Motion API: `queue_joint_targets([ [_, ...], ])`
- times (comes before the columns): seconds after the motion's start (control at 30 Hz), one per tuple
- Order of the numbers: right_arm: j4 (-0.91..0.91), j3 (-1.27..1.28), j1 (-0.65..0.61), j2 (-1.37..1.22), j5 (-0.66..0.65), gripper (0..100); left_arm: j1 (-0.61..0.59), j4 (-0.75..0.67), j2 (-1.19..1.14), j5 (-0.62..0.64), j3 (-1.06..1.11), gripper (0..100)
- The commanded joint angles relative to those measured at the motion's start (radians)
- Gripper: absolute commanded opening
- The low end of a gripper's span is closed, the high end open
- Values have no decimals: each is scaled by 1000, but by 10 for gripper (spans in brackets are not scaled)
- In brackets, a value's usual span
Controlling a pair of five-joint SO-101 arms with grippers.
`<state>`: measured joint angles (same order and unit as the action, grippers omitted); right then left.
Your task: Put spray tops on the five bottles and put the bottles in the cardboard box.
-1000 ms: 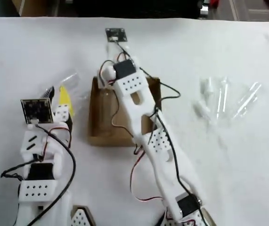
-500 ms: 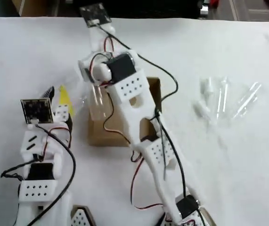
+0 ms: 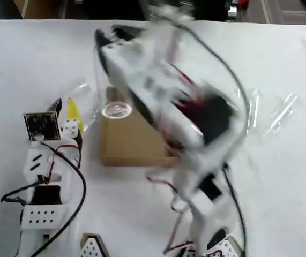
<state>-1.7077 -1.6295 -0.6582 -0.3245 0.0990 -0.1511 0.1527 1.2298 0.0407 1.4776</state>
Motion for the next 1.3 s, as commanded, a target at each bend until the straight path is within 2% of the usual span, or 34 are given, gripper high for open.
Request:
queue_joint_targets([
  [0.0,-25,138,33,346,-14,16,-7,-29,-1,-8,-9,84],
  [0.23,-16,692,236,814,-21,16,-7,-29,-1,-8,-9,84],
  [0.3,19,872,320,906,-78,17,-7,-29,-1,-8,-9,84],
  [0.37,90,1056,415,989,-127,17,-5,-29,-1,-8,-9,84],
  [0.53,380,1525,665,1185,-130,17,-5,-29,-1,-8,-9,84],
  [0.63,613,1849,737,1337,-58,17,-5,-29,-1,-8,-9,84],
  [0.73,852,2176,734,1524,40,16,-5,-29,-1,-8,-9,84],
  [0.8,1040,2374,661,1635,51,15,-5,-29,-1,-8,-9,84],
  [0.93,1345,2648,404,1701,-101,15,-5,-29,-1,-8,-9,84],
  [1.0,1452,2717,308,1655,-169,15,-5,-29,-1,-8,-9,84],
  [1.07,1575,2751,269,1569,-216,15,-5,-29,-2,-8,-9,85],
  [1.27,1908,2754,297,1178,-232,15,-1,-29,-2,-8,-9,85],
])
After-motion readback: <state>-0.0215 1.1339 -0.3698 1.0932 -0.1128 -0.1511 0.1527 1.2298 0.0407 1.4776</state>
